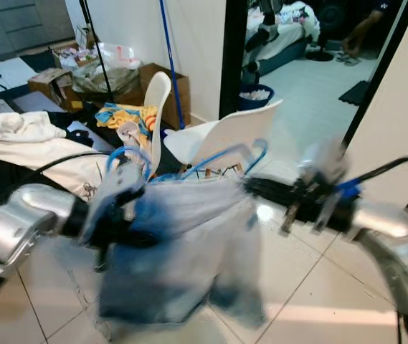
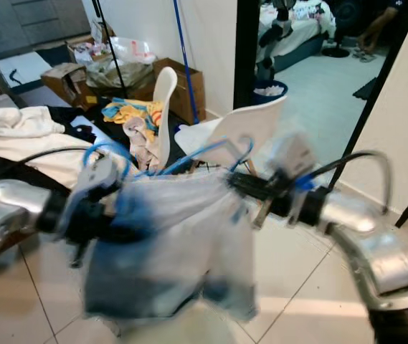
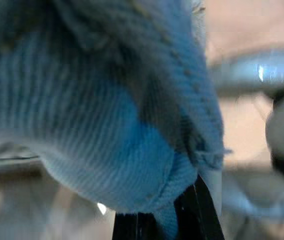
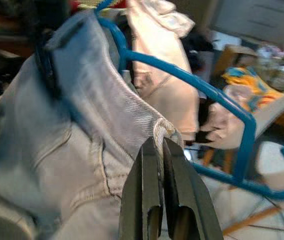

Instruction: Hang hanger

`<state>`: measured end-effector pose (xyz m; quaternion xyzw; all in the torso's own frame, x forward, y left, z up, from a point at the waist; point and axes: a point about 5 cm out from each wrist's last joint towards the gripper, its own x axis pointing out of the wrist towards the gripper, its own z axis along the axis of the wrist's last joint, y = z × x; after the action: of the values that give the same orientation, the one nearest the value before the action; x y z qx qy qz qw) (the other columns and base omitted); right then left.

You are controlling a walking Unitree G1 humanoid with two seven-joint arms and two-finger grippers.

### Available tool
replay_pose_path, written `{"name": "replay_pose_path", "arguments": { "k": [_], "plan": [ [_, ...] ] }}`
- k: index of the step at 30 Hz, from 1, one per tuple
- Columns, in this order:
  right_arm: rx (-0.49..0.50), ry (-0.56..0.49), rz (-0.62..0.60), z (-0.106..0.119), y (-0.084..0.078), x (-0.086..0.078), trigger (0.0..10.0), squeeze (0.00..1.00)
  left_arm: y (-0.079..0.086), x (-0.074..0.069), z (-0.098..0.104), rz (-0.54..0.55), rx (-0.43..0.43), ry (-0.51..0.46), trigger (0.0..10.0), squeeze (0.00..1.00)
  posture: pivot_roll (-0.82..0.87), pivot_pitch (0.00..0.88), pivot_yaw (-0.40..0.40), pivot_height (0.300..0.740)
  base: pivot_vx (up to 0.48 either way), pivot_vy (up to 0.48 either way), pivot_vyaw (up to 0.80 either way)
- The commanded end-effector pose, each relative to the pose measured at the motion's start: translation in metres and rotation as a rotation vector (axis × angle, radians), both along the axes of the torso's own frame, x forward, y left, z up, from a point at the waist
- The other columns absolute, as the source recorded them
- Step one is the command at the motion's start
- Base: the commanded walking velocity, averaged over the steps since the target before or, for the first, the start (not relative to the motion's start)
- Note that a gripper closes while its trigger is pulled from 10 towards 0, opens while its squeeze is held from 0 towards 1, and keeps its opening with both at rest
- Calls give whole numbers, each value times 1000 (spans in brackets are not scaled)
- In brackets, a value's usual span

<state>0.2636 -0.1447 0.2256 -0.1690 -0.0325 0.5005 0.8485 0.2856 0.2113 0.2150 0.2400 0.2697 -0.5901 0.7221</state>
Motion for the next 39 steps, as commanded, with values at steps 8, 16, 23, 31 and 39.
{"name": "replay_pose_path", "arguments": {
  "k": [8, 16, 23, 31, 39],
  "plan": [
    [4, -4, 14, -1, 20, -5, 10000, 0, 46, 17, 29, -45, 357, 19, 10000, 0, 41, 57, 70, 740, 0, 0, 0],
    [53, 88, 59, -8, 28, -12, 10000, 1000, 37, 31, 46, -114, 379, -100, 10000, 0, 40, 55, 68, 740, 0, 0, 0],
    [38, 142, 153, -10, 23, -29, 10000, 1000, 25, 44, 68, -320, 488, -329, 10000, 0, 33, 60, 71, 740, 0, 0, 0],
    [61, 184, 112, -12, 5, -27, 10000, 1000, -13, 65, 99, -464, 462, -722, 10000, 0, 39, 66, 74, 740, 0, 0, 0],
    [-326, 369, 10, -40, -52, -43, 10000, 541, -41, 65, 106, -656, 364, -796, 10000, 0, 29, 82, 96, 740, 0, 0, 0]
  ]
}}
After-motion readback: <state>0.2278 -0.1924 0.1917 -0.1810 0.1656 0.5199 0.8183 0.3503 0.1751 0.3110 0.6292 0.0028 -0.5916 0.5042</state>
